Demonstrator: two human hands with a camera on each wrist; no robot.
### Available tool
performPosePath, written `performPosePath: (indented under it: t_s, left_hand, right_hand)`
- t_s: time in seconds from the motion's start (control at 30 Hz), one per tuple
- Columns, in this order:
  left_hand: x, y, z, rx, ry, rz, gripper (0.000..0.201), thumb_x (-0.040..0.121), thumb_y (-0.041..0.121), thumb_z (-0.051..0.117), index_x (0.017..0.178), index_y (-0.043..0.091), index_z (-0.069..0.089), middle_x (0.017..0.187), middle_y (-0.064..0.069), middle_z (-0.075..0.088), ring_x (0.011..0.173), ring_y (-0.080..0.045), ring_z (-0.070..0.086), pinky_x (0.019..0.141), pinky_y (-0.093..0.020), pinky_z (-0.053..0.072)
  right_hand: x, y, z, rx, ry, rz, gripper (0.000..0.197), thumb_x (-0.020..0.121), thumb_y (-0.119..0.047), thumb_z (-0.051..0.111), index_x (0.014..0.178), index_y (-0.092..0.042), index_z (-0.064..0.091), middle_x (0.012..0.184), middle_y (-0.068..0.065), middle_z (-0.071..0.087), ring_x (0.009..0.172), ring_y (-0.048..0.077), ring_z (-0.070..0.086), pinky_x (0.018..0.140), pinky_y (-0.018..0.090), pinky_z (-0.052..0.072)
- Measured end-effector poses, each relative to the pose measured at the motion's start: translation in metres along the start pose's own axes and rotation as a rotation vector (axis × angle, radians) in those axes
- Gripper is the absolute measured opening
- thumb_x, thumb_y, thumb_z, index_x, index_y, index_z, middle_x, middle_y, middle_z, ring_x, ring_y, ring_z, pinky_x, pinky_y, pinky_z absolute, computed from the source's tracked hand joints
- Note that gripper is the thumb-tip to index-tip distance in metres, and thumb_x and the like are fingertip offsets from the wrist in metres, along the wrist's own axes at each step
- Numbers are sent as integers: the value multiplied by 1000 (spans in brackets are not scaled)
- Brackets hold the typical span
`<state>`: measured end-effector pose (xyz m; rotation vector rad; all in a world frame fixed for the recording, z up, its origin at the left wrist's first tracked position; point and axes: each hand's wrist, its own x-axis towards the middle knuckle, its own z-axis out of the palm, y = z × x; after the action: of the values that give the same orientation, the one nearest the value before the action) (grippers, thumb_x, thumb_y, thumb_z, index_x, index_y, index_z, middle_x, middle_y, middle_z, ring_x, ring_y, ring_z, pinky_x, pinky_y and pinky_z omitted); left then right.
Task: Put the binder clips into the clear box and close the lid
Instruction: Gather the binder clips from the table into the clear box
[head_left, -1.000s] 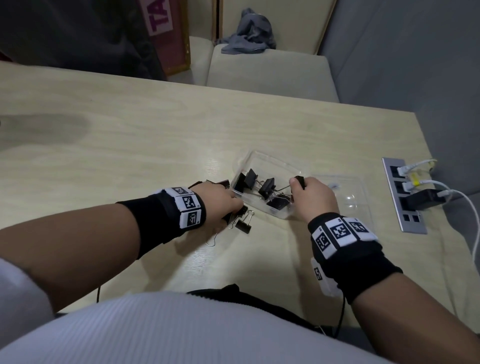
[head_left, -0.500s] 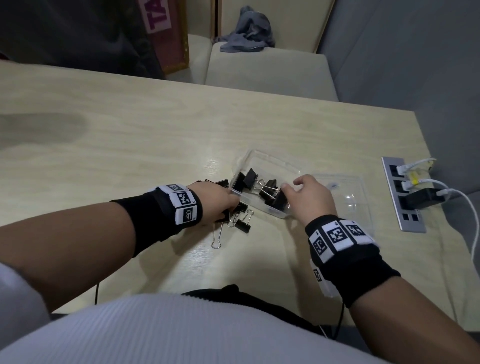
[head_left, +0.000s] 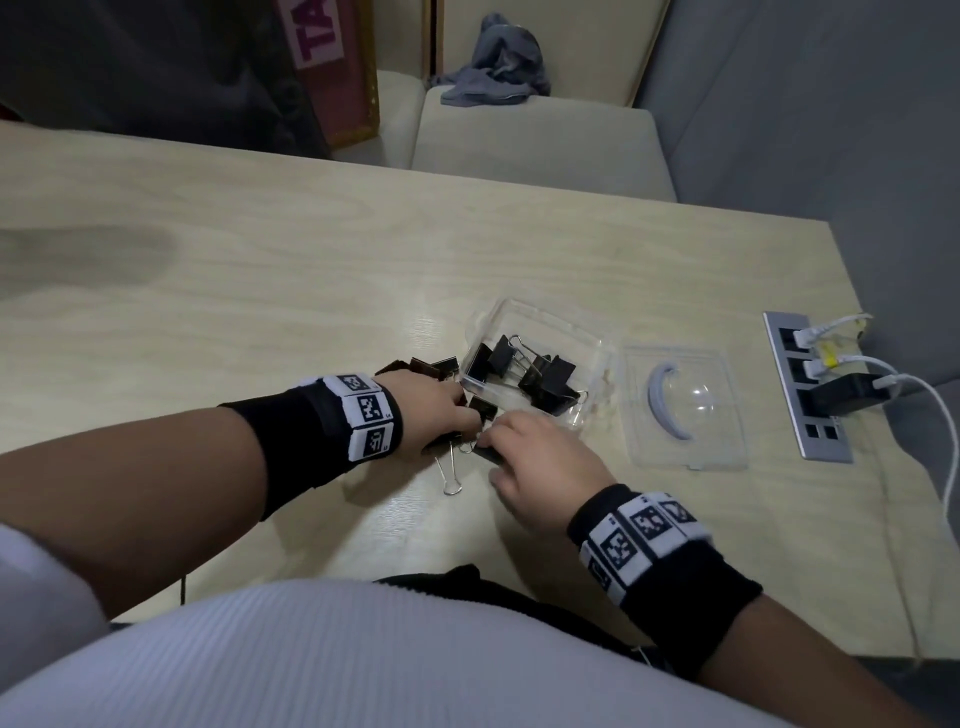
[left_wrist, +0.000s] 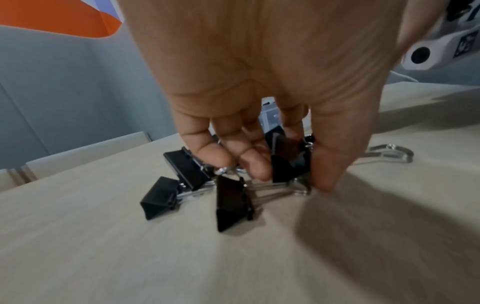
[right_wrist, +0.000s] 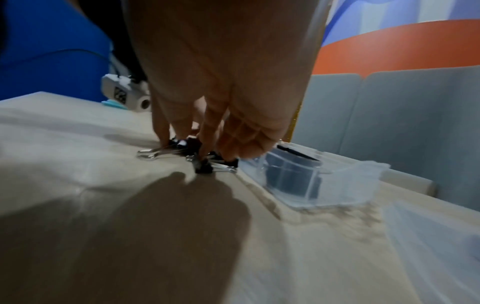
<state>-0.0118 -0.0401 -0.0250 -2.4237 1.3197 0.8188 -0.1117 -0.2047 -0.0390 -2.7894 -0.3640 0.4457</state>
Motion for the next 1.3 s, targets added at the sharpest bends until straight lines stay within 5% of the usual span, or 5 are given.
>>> performPosePath:
  t_s: [0.1, 0.33, 0.5, 0.87, 1.3]
  left_hand:
    - [-3, 2, -5, -53, -50, -31, 58, 75, 43, 70, 126, 31, 45, 118, -1, 54, 101, -27, 61, 79, -38, 54]
    - [-2, -10, -54, -327, 195, -135, 58, 71, 44, 72, 124, 29, 52, 110, 0, 64, 97, -23, 62, 84, -36, 53]
    - [27, -7, -66, -290, 278, -172, 57, 79, 44, 70, 129, 26, 50, 117, -3, 60, 106, -25, 60, 83, -34, 51]
    - [45, -12, -50, -323, 202, -108, 69, 73, 54, 73, 134, 31, 50, 121, -1, 57, 114, -23, 56, 91, -38, 50]
    - [51, 4, -44, -119, 268, -197, 45, 92, 34, 52, 137, 32, 46, 128, -4, 49, 118, -29, 48, 85, -40, 44]
  right_hand:
    - [-3, 2, 7, -56, -53, 35, 35, 90, -31, 50, 124, -21, 54, 126, 0, 52, 115, 23, 47, 95, 41, 44]
    - [-6, 28, -13, 0, 374, 190, 22, 89, -24, 56, 109, -19, 60, 110, 0, 54, 102, 21, 49, 87, 36, 40]
    - [5, 44, -25, -51, 172, 307, 46, 91, -38, 51, 133, -20, 47, 146, -1, 40, 132, 22, 36, 107, 42, 29]
    - [7, 55, -25, 3, 212, 385, 47, 85, -37, 59, 124, -13, 53, 130, 4, 50, 120, 23, 48, 101, 38, 40]
    - [7, 47, -20, -40, 127, 342, 63, 89, -44, 53, 143, -19, 35, 151, 2, 34, 138, 21, 30, 117, 44, 16]
